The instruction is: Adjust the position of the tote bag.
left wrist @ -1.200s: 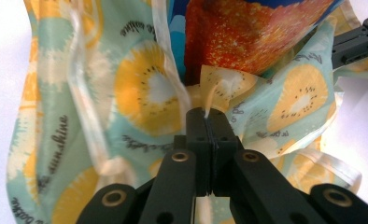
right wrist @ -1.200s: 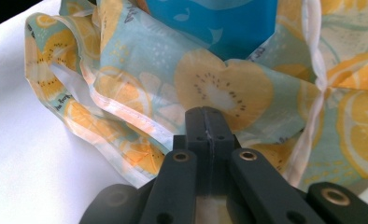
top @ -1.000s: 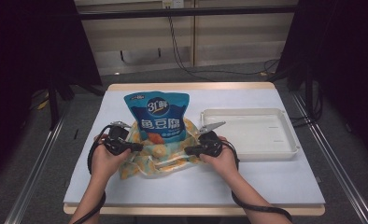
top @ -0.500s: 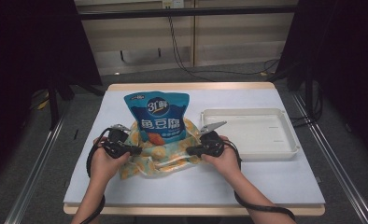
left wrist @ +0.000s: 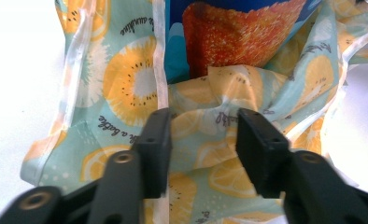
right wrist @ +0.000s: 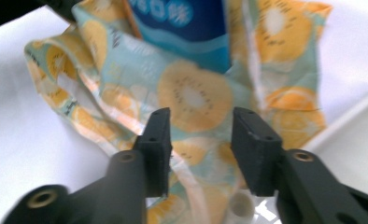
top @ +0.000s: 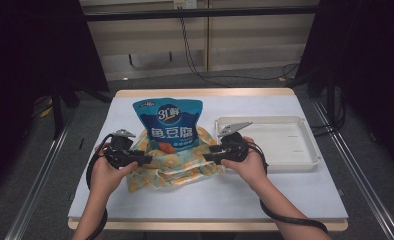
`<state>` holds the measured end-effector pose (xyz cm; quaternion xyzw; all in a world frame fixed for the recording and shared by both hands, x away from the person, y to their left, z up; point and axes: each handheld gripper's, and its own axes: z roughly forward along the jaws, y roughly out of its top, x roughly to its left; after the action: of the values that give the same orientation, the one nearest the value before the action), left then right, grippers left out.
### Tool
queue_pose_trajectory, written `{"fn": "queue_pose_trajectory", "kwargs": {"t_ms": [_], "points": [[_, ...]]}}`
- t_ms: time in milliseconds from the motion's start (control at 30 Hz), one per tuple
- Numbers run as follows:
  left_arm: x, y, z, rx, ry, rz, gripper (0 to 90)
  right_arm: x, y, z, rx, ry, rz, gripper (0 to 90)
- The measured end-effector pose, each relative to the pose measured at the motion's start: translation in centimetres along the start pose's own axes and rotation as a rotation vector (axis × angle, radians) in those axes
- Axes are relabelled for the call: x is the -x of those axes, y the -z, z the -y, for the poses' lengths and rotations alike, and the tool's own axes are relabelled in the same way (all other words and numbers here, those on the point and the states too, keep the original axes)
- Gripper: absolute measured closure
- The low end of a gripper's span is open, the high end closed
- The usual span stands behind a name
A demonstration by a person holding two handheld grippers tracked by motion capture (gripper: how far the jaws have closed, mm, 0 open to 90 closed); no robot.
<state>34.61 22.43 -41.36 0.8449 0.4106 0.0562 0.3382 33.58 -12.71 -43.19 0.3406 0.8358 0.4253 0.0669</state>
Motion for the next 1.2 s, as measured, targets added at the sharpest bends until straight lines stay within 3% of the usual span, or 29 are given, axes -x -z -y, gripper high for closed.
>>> {"fn": "queue_pose_trajectory", "kwargs": {"t_ms": [100,300,567,700,800,900,1200], "points": [[0.2,0.1,-0.1,0.014,0.0,-0.002,46.0,0.1,0.7,-0.6,0.006,-0.002,0.007,46.6],[0.3,0.3,-0.4,0.052,-0.002,-0.011,26.1,0.3,1.7,-2.1,0.011,0.016,0.025,36.3],[0.1,1.1,-0.8,0.083,-0.008,-0.006,14.0,0.8,2.3,-4.5,0.04,0.029,0.007,26.8],[0.3,1.2,-0.9,0.08,-0.004,0.017,12.0,0.9,2.6,-5.3,0.046,0.031,0.012,23.9],[0.1,1.2,-1.0,0.099,0.017,-0.003,11.9,1.0,2.8,-5.8,0.05,0.037,0.015,23.8],[-0.2,1.3,-1.1,0.1,0.011,-0.005,12.1,1.0,2.8,-5.9,0.055,0.032,0.014,23.5],[0.0,1.2,-0.8,0.09,0.014,0.011,11.5,1.2,2.4,-6.7,0.042,0.046,-0.001,23.2]]}}
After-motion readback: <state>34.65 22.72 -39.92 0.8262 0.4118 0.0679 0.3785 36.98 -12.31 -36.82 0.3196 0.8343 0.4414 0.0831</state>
